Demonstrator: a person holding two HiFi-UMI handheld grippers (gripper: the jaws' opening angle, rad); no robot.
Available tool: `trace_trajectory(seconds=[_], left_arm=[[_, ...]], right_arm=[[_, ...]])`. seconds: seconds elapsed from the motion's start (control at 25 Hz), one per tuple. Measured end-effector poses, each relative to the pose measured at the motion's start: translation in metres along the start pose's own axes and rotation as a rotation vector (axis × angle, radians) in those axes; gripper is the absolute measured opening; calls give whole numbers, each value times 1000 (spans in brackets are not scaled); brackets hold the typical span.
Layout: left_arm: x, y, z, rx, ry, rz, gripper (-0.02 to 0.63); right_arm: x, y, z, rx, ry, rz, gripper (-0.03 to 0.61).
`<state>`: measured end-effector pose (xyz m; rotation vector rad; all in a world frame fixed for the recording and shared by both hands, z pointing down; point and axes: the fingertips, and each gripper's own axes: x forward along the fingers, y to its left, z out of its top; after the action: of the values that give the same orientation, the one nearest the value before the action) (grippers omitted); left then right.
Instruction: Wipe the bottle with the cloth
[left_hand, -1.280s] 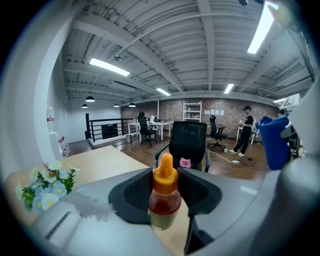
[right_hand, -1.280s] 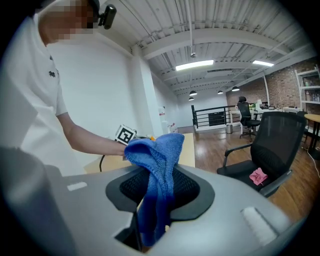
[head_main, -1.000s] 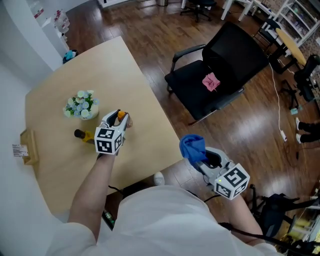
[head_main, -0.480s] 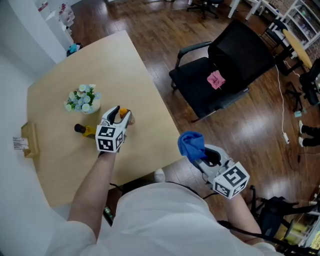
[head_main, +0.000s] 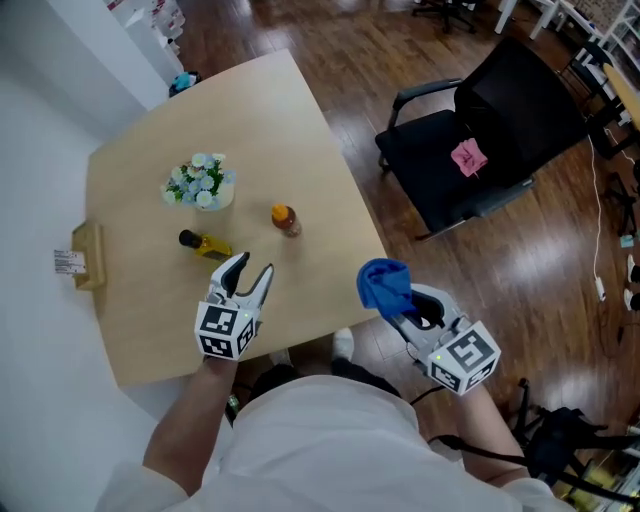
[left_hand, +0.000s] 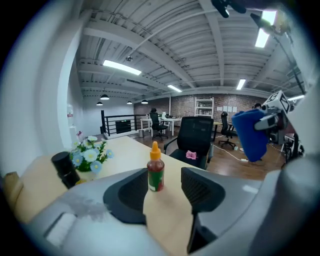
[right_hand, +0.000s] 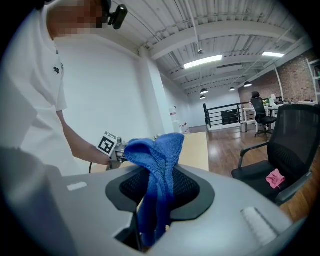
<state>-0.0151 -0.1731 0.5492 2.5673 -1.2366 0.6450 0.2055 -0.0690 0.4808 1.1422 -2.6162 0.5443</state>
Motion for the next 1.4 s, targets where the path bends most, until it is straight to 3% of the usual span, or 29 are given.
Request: trace_trajectory(seconds=[0.2,0.4,0.52,0.6,0.8,1.08,1.4], left_arm=[[-72,1,-36,-5,67,16,206],[-142,-5,-71,3,84,-19,199],[-181,1,-85,-3,51,-27,196],[-209,0,-96,-20,42,-74,195],[-288,-3,-115,27,19,-185,179],[-378,18,-121,29,-86,-193,172],[-428,35,-124,-18,-170,-189,169]], right_arm=[[23,20,0,-12,-7,42,123],[27,58,15,-64,-26,28,124],[30,88,25,-110,-46,-4,124],[34,117,28,-130,-60,-22,124],[46,206,19,-120,-85,-19,124],[47,314,-8,-105,-66,-1,124],[31,377,-34,-81,-36,-23,124]])
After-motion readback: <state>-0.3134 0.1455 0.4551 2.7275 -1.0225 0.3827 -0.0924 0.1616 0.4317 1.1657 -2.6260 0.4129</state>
